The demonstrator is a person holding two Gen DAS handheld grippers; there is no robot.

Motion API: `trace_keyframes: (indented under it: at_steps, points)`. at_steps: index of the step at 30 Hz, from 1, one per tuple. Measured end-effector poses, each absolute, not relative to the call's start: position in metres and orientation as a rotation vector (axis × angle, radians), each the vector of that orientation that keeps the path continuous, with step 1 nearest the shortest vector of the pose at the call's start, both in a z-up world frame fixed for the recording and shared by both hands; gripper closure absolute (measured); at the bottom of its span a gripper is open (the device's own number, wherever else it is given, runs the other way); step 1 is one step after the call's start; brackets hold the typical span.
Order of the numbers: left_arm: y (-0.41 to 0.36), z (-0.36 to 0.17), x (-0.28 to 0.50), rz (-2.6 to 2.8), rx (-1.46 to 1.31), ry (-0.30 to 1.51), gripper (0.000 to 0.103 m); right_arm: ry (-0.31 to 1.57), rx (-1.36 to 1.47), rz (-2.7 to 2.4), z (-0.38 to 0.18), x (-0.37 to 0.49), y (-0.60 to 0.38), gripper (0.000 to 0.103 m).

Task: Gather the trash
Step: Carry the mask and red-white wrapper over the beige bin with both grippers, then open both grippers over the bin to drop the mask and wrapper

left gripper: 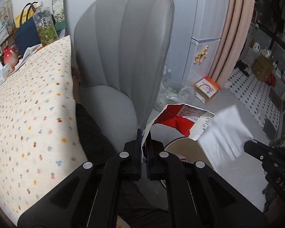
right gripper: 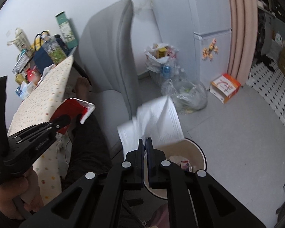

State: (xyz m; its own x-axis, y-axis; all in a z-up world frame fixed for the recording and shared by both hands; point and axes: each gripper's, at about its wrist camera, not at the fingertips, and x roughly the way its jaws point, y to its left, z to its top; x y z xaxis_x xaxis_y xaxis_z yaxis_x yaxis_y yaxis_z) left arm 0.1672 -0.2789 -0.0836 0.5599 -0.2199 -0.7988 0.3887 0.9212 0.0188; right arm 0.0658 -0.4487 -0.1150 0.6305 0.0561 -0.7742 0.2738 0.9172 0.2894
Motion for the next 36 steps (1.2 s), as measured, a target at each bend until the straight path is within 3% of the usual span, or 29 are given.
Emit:
trace_keyframes:
  at_steps: [1, 4, 13, 21, 22, 23, 24, 25, 36]
  points:
    - [-0.281, -0.084, 0.167, -0.361, 0.205, 0.911, 0.099, 0.903, 0.419, -0.133, -0.121, 0.067, -0.452, 0.093]
    - [-0.286, -0.089, 0.167, -0.362, 0.217, 0.92, 0.099, 0.901, 0.446, -0.176, -0.127, 0.063, -0.462, 0.05]
    - [-0.309, -0.094, 0.164, -0.39, 0.252, 0.931, 0.099, 0.861, 0.473, -0.221, -0.125, 0.051, -0.488, 0.049]
    - [-0.346, -0.103, 0.149, -0.516, 0.297, 0.98, 0.097, 0.819, 0.485, -0.301, -0.114, 0.031, -0.513, 0.041]
    - [-0.35, -0.105, 0.147, -0.546, 0.303, 0.996, 0.094, 0.816, 0.488, -0.31, -0.113, 0.03, -0.516, 0.041]
    - [-0.352, -0.106, 0.146, -0.557, 0.303, 1.005, 0.075, 0.814, 0.49, -0.313, -0.113, 0.029, -0.518, 0.041]
    - [-0.352, -0.106, 0.145, -0.568, 0.296, 1.01, 0.046, 0.812, 0.491, -0.316, -0.112, 0.029, -0.519, 0.041]
    - [-0.349, -0.103, 0.145, -0.576, 0.279, 0.994, 0.039, 0.809, 0.491, -0.317, -0.111, 0.029, -0.519, 0.041]
    - [-0.308, -0.073, 0.153, -0.466, 0.209, 0.918, 0.016, 0.797, 0.447, -0.276, -0.097, 0.036, -0.493, 0.036]
